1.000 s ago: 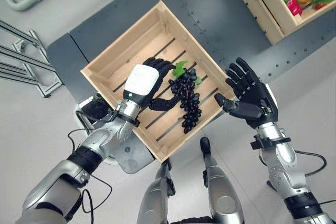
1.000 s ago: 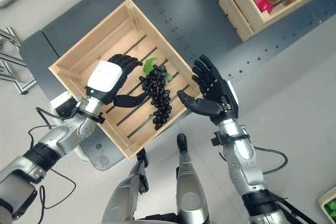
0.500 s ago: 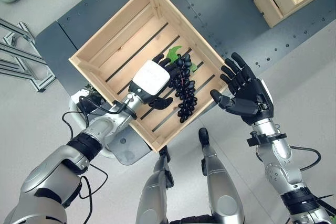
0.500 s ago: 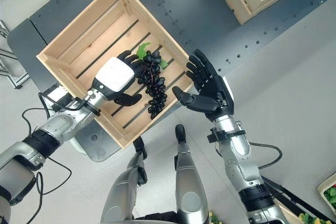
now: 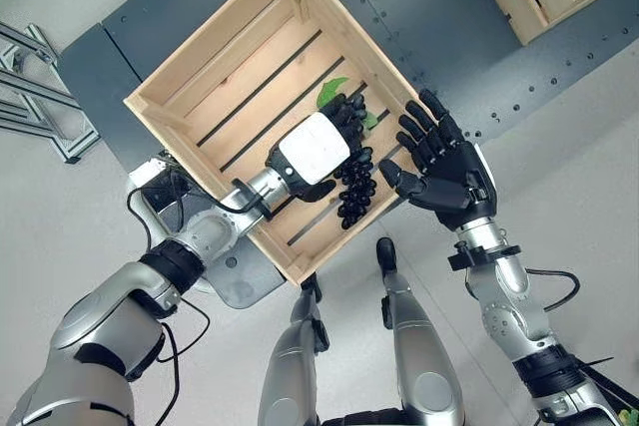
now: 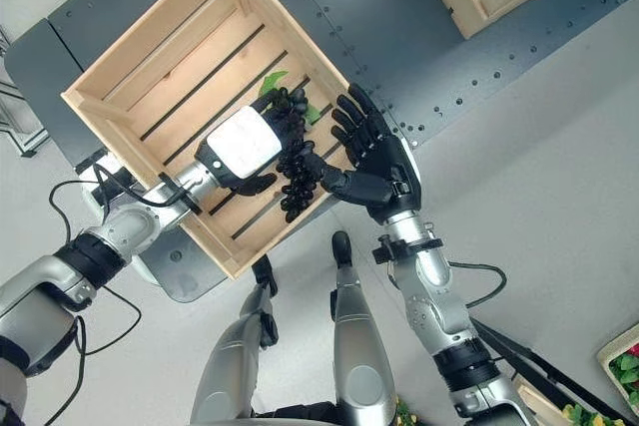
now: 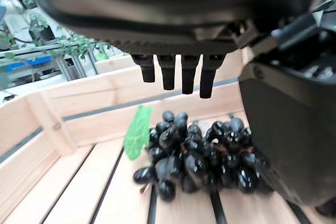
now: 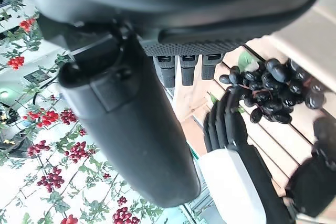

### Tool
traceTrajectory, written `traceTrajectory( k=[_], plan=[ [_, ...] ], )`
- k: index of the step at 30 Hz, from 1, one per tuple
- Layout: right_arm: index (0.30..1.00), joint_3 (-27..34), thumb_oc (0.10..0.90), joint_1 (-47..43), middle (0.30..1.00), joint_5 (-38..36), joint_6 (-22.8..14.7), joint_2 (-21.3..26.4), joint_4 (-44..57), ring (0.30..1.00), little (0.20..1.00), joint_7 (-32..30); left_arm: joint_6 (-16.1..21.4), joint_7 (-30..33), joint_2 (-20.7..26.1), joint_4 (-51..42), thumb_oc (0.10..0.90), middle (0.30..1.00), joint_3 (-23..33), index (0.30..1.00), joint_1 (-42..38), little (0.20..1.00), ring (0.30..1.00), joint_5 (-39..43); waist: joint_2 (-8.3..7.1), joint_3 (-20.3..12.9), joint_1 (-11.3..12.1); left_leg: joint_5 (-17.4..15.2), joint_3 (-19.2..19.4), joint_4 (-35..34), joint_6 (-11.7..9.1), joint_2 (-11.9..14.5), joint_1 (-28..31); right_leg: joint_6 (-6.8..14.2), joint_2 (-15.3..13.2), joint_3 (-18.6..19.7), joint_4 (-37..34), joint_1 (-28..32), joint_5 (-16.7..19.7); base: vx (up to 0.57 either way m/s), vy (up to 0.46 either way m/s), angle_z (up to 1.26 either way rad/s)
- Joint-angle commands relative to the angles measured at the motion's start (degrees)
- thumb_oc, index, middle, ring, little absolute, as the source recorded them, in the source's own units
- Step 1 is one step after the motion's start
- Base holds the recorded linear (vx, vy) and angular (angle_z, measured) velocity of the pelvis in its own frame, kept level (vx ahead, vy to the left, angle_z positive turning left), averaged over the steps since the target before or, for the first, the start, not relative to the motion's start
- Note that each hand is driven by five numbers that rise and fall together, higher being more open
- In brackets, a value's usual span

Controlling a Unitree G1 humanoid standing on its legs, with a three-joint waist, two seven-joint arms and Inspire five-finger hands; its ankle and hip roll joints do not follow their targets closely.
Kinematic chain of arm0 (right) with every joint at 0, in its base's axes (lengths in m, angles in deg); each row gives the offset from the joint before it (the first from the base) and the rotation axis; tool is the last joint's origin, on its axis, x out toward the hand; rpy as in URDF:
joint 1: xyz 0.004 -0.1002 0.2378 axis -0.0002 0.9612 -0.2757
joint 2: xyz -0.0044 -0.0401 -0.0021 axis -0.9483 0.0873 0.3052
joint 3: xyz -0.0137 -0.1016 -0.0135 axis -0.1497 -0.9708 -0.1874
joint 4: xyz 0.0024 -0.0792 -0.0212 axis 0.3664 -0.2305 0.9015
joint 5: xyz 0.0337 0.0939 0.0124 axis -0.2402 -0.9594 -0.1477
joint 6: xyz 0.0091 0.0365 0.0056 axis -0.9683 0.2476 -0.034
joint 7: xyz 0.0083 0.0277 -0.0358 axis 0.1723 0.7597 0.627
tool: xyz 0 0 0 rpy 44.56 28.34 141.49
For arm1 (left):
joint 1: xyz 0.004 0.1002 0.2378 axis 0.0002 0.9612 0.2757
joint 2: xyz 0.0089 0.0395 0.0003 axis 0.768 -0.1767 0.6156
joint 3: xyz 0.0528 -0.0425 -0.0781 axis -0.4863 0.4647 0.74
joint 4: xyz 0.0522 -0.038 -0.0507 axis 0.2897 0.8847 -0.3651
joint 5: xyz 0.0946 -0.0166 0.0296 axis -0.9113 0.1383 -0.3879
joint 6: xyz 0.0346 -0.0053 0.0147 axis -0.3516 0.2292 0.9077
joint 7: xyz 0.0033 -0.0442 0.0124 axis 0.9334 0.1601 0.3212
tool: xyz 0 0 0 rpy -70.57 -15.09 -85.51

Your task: Pick up the fruits from the basket on one side to the basket on the other side

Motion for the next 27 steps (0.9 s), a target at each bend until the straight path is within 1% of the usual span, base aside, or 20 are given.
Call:
traceTrajectory(
  k=[1,3,5,7,8,11,15,19,25,27],
  plan=[
    [0.900,1.6,0.800,-3.1,0.900,0.5,-7.3,-2.5,9.6,0.900,0.900,-1.1,-2.9,-1.2,-0.1,1.6,0.800,0.900,0.9,0.900,-8.7,0.900,0.900,-3.0,-5.23,-0.1,-0.7,-2.4,-0.3,6.8,-2.5,0.9,-3.5,-1.5,1.1,-0.4,-3.1,2.9,3.3,0.00,0.000,0.00],
    [0.900,1.2,0.800,-3.4,0.900,0.8,-7.8,-2.9,9.2,0.900,0.900,-1.3,-3.4,-4.0,-0.5,2.7,0.800,0.900,0.1,0.900,-8.9,0.900,0.900,-3.9,-5.33,-0.1,-0.8,-2.4,-0.2,6.9,-2.5,0.9,-3.6,-1.5,1.1,-0.4,-3.1,2.7,3.4,0.00,0.000,0.00],
    [0.900,0.8,0.800,-3.8,0.900,1.1,-8.2,-3.3,8.8,0.900,0.900,-2.0,-2.3,-7.5,-1.2,3.9,0.800,0.900,-0.8,0.900,-9.1,0.900,0.900,-3.9,-5.50,-0.1,-0.8,-2.4,0.0,7.0,-2.6,1.0,-3.8,-1.4,1.1,-0.4,-3.1,2.5,3.6,0.02,-0.018,0.00],
    [0.900,0.4,0.800,-4.2,0.900,1.0,-8.5,-3.3,8.4,0.900,0.900,-2.7,-2.1,-10.5,-1.9,5.2,0.800,0.900,-1.4,0.900,-9.4,0.900,0.900,-4.4,-5.70,-0.1,-0.9,-2.3,0.2,7.3,-2.7,1.3,-4.1,-1.3,1.1,-0.4,-3.2,2.3,3.7,0.05,-0.042,0.01],
    [0.900,0.4,0.800,-4.5,0.900,1.1,-8.3,-3.7,8.3,0.900,0.900,-3.2,-3.1,-13.0,-2.5,6.0,0.800,0.900,-2.1,0.900,-9.8,0.900,0.900,-5.0,-5.84,-0.1,-1.0,-2.4,0.3,7.5,-2.7,1.4,-4.2,-1.4,1.2,-0.3,-3.1,2.2,3.8,0.05,-0.038,0.03],
    [0.900,-0.1,0.800,-4.8,0.900,1.2,-8.6,-4.0,7.9,0.900,0.900,-3.8,-4.6,-15.2,-3.6,7.4,0.800,0.900,-2.9,0.900,-10.3,0.900,0.900,-6.8,-6.04,-0.1,-1.1,-2.4,0.4,7.6,-2.6,1.4,-4.4,-1.3,1.4,-0.2,-3.0,1.9,3.9,0.04,-0.037,0.02],
    [0.900,-0.8,0.800,-5.2,0.900,1.4,-9.2,-4.8,7.1,0.900,0.900,-3.6,-6.7,-16.6,-4.8,8.1,0.800,0.900,-3.4,0.900,-11.0,0.900,0.900,-10.7,-6.24,-0.1,-1.2,-2.4,0.3,8.2,-2.8,1.5,-5.1,-1.4,1.6,-0.3,-2.7,1.2,3.9,0.03,-0.026,0.00],
    [0.900,-1.7,0.800,-5.8,0.900,2.0,-9.7,-5.9,6.2,0.900,0.900,-3.9,-11.0,-19.9,-6.9,10.8,0.800,0.900,-4.0,0.900,-12.3,0.900,0.900,-12.6,-6.60,-0.1,-1.5,-2.5,0.7,8.5,-2.8,1.8,-5.9,-1.5,1.7,-0.4,-2.2,0.2,3.9,0.00,0.000,0.00],
    [0.900,-1.8,0.800,-5.6,0.900,1.6,-10.6,-6.9,4.9,0.900,0.900,-3.5,-13.4,-19.5,-8.8,13.1,0.800,0.900,-3.7,0.900,-12.1,0.900,0.900,-14.2,-7.14,-0.1,-1.8,-2.9,1.1,9.7,-3.0,2.3,-7.0,-1.5,1.7,-0.6,-1.6,-1.0,4.0,0.01,-0.025,0.00],
    [0.900,-1.9,0.800,-5.3,0.900,1.6,-10.9,-7.0,4.8,0.900,0.900,-3.2,-13.4,-19.8,-9.0,13.3,0.800,0.900,-3.7,0.900,-12.2,0.900,0.900,-14.2,-7.21,-0.1,-2.0,-2.9,1.3,9.7,-3.1,2.3,-7.0,-1.4,1.7,-0.6,-1.7,-1.0,4.1,0.00,0.000,0.00]
  ],
)
